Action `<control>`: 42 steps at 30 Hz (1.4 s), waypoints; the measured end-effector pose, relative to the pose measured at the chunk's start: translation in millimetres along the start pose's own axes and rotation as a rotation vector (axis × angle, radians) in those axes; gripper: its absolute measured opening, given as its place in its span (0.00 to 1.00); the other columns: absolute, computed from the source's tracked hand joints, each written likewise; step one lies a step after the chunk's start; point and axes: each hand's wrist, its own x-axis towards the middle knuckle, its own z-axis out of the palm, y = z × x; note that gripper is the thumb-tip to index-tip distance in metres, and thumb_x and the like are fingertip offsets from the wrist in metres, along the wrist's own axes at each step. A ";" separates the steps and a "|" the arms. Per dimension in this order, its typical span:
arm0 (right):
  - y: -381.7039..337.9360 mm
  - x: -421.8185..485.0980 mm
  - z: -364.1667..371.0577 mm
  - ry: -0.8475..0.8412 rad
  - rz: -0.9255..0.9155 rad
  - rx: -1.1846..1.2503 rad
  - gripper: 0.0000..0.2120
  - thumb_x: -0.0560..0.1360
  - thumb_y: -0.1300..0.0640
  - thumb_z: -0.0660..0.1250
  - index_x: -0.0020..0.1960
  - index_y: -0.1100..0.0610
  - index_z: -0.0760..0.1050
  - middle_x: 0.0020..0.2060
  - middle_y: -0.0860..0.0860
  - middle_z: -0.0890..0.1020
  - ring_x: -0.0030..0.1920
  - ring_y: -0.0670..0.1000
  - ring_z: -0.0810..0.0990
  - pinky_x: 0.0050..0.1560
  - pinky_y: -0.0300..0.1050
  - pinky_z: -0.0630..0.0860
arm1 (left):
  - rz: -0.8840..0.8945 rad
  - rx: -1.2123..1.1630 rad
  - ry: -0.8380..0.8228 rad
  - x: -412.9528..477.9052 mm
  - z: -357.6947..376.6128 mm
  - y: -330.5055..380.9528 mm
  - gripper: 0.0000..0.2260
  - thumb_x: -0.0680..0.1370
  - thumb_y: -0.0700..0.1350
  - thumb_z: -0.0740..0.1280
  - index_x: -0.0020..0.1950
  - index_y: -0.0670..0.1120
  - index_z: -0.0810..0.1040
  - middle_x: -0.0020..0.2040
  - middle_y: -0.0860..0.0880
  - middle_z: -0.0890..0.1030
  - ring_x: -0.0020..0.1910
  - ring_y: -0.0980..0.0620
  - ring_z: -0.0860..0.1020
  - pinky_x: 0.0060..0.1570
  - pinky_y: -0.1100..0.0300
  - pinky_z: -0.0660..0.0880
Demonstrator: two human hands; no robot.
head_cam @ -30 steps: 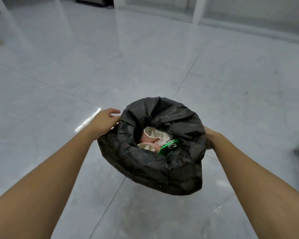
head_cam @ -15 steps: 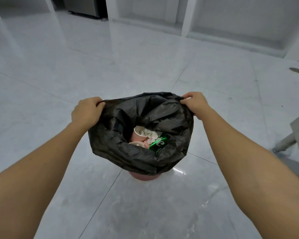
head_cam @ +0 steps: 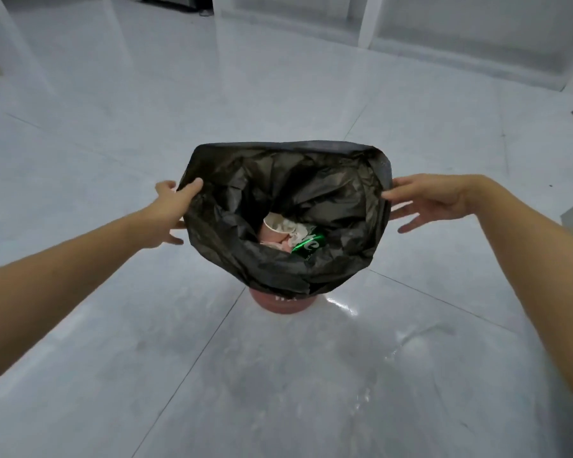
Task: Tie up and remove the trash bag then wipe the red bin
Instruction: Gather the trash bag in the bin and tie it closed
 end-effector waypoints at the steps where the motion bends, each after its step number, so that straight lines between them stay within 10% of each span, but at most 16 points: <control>1: 5.0 -2.9 2.2 -0.073 0.075 -0.057 0.24 0.68 0.51 0.73 0.63 0.50 0.77 0.57 0.47 0.83 0.58 0.53 0.82 0.52 0.54 0.80 | -0.064 -0.024 -0.049 -6.4 3.5 -9.9 0.32 0.75 0.65 0.61 0.73 0.54 0.54 0.67 0.45 0.70 0.59 0.41 0.75 0.56 0.39 0.74; 8: -8.2 -7.5 17.0 0.001 0.241 -0.155 0.14 0.63 0.51 0.76 0.46 0.55 0.82 0.41 0.48 0.85 0.36 0.42 0.85 0.20 0.31 0.68 | -0.153 0.063 -0.418 -33.7 9.5 -49.6 0.10 0.79 0.52 0.64 0.54 0.48 0.78 0.54 0.49 0.84 0.44 0.54 0.84 0.45 0.56 0.79; 13: -43.5 -29.0 5.4 -0.004 0.179 -0.191 0.07 0.65 0.58 0.75 0.38 0.56 0.77 0.29 0.48 0.76 0.22 0.40 0.73 0.18 0.30 0.65 | -0.241 0.532 -0.601 -40.7 -29.6 -0.7 0.09 0.79 0.45 0.64 0.40 0.46 0.77 0.34 0.52 0.79 0.32 0.57 0.79 0.37 0.60 0.78; 22: -107.6 -69.8 -18.2 0.456 -0.277 -0.218 0.08 0.74 0.58 0.60 0.37 0.50 0.72 0.22 0.44 0.70 0.20 0.42 0.64 0.32 0.39 0.77 | -0.100 0.660 -0.066 -40.0 -97.0 116.8 0.12 0.81 0.46 0.55 0.44 0.45 0.75 0.26 0.51 0.79 0.27 0.53 0.78 0.34 0.60 0.74; 25: -120.1 -75.3 -13.2 0.546 -0.331 -0.153 0.04 0.68 0.52 0.66 0.36 0.51 0.73 0.27 0.46 0.74 0.27 0.45 0.71 0.35 0.43 0.79 | -0.125 0.792 -0.007 -46.1 -93.1 129.8 0.10 0.79 0.49 0.59 0.48 0.47 0.79 0.35 0.53 0.85 0.31 0.55 0.83 0.35 0.61 0.74; 32: -131.6 -57.7 6.5 0.841 -0.299 -0.318 0.34 0.68 0.31 0.65 0.67 0.50 0.67 0.64 0.54 0.73 0.57 0.58 0.76 0.48 0.57 0.78 | 0.163 0.474 0.136 -22.6 -66.3 115.1 0.29 0.76 0.58 0.66 0.72 0.47 0.63 0.64 0.45 0.73 0.54 0.43 0.76 0.43 0.50 0.77; 39: -139.7 -23.0 20.1 0.850 0.057 -0.747 0.41 0.65 0.39 0.73 0.73 0.50 0.62 0.71 0.55 0.69 0.68 0.62 0.69 0.66 0.62 0.68 | 0.214 0.447 0.002 -4.8 -49.9 91.1 0.34 0.74 0.36 0.67 0.77 0.48 0.56 0.59 0.45 0.78 0.55 0.46 0.76 0.50 0.53 0.78; 42: -112.2 -11.5 22.0 0.724 0.088 -0.702 0.32 0.68 0.45 0.73 0.69 0.52 0.69 0.67 0.54 0.73 0.59 0.58 0.75 0.52 0.55 0.77 | 0.199 0.623 -0.080 -5.9 -53.1 92.8 0.39 0.73 0.38 0.70 0.77 0.52 0.53 0.62 0.43 0.73 0.56 0.44 0.76 0.54 0.53 0.78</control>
